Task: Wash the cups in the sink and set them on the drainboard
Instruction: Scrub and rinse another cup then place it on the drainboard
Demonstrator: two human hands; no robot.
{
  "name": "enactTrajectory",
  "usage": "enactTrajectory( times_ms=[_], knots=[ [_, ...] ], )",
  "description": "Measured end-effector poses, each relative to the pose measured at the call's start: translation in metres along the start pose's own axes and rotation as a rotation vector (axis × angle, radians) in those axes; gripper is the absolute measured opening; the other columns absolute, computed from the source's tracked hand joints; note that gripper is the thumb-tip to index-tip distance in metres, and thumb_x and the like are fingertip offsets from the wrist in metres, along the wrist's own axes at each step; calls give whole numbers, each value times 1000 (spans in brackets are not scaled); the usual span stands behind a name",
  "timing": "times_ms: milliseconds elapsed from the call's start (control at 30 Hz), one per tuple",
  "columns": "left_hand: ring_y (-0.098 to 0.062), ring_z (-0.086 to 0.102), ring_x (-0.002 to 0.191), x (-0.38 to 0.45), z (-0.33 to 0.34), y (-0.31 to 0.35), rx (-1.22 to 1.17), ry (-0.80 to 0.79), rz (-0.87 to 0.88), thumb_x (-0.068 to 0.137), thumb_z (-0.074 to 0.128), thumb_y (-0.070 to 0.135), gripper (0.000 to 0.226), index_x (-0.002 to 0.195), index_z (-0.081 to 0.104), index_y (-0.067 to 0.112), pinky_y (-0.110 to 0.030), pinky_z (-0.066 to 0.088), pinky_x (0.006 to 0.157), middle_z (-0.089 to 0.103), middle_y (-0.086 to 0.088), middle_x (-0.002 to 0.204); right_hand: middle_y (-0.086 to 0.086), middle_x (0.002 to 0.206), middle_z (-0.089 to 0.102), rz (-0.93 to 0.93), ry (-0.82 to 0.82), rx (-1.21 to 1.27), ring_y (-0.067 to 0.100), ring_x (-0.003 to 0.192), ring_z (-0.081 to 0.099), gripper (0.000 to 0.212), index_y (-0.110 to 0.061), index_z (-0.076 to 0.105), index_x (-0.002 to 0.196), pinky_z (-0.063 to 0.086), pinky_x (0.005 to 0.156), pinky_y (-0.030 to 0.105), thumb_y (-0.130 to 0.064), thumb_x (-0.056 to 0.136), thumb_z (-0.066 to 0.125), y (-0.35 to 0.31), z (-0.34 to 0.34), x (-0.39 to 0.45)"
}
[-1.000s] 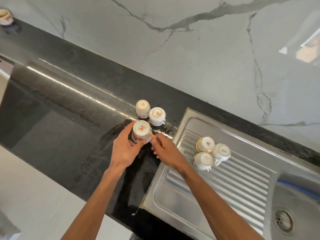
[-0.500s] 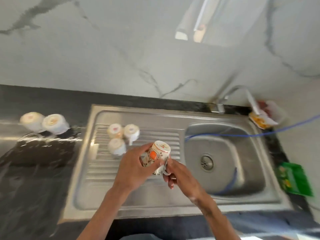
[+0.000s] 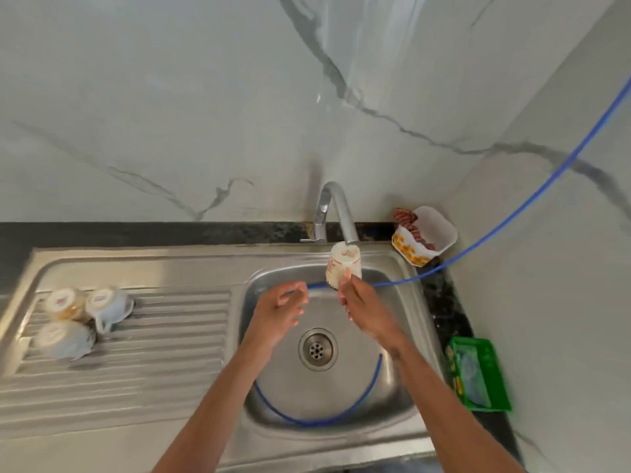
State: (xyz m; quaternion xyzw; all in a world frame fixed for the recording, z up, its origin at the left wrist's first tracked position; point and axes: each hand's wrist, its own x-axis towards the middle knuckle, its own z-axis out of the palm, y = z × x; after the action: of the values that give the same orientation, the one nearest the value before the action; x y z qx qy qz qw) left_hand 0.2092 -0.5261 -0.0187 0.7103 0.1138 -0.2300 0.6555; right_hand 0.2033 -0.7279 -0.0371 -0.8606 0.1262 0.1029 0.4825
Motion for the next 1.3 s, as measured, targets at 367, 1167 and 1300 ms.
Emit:
enactTrajectory(
  times_ms=[367, 1167, 1300],
  knots=[
    [-27, 75, 103, 63, 45, 31, -119, 69, -333, 102, 52, 61, 55, 124, 71, 14, -41, 62, 90, 77, -11, 113, 8, 127, 50, -349, -3, -497, 19, 113, 49, 28, -20, 65, 132, 47, 91, 30, -27, 106, 58, 56, -19, 25],
    [-25, 73, 83, 109, 85, 18, -325, 252, -63, 93, 73, 42, 30, 109, 68, 18, -37, 57, 66, 74, -10, 100, 21, 110, 70, 218, -58, 981, 24, 87, 69, 22, -10, 66, 120, 60, 75, 39, -23, 109, 52, -12, 2, 56],
    [-15, 73, 101, 82, 87, 11, 62, 230, 175, 66, 91, 62, 83, 134, 57, 27, -36, 61, 76, 72, 1, 117, 11, 115, 69, 400, -130, 1286, 24, 99, 68, 30, -17, 63, 130, 58, 72, 35, -31, 105, 55, -5, -4, 55]
  ],
)
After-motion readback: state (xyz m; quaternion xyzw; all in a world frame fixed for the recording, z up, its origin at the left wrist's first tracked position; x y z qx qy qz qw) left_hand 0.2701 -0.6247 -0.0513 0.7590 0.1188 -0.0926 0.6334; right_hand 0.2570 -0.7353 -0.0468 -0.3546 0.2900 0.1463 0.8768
